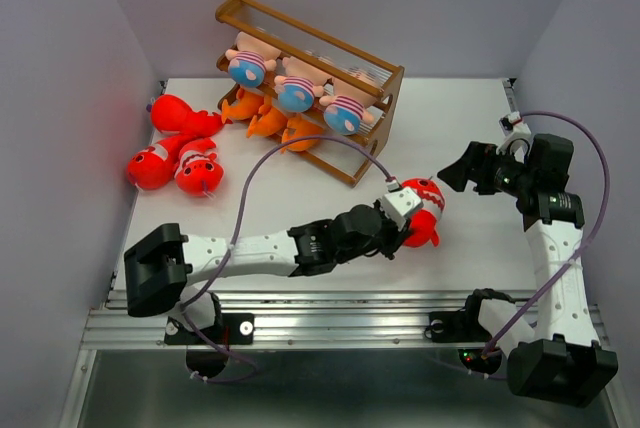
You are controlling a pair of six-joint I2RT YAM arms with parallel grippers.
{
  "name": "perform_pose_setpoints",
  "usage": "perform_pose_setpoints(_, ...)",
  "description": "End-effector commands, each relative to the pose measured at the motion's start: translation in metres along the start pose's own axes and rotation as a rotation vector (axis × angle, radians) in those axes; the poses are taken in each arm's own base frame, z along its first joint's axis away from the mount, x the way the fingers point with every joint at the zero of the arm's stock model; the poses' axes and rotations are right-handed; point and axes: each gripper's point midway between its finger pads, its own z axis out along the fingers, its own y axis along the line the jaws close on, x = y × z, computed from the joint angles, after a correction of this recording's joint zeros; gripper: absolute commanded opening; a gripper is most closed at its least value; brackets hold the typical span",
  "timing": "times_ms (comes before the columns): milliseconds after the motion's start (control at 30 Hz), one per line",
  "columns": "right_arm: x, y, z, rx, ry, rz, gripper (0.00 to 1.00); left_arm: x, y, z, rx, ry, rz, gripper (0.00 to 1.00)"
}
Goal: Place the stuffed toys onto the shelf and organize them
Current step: Pass the stuffed toy from the right arm to the left
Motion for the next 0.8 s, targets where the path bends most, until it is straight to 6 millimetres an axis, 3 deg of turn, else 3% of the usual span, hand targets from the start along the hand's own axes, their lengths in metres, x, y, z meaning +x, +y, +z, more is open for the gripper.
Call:
perform_pose_setpoints(0,-0.027,0.014,-0.009,-0.038,-0.082,-0.108,1.0,-0.033,-0.006,-0.028,0.042,-0.092,0.0,0.0)
perform_pose_setpoints(233,-0.03,0.013,-0.011,-0.023,-0.097,-0.14,1.0,-0.032,0.001,-0.06,0.046,-0.095,0.014,0.0)
perform_pose_setpoints(433,-0.02,0.005,-0.005,-0.021,-0.071,-0.136,1.0,-0.03,0.014,-0.083,0.001,-0.091,0.026,0.0)
perform_pose_setpoints(767,0.009,-0.007,0.014,-0.089,0.014,-0.186,1.0,-0.072,0.02,-0.111,-0.022,-0.176,0.064,0.0)
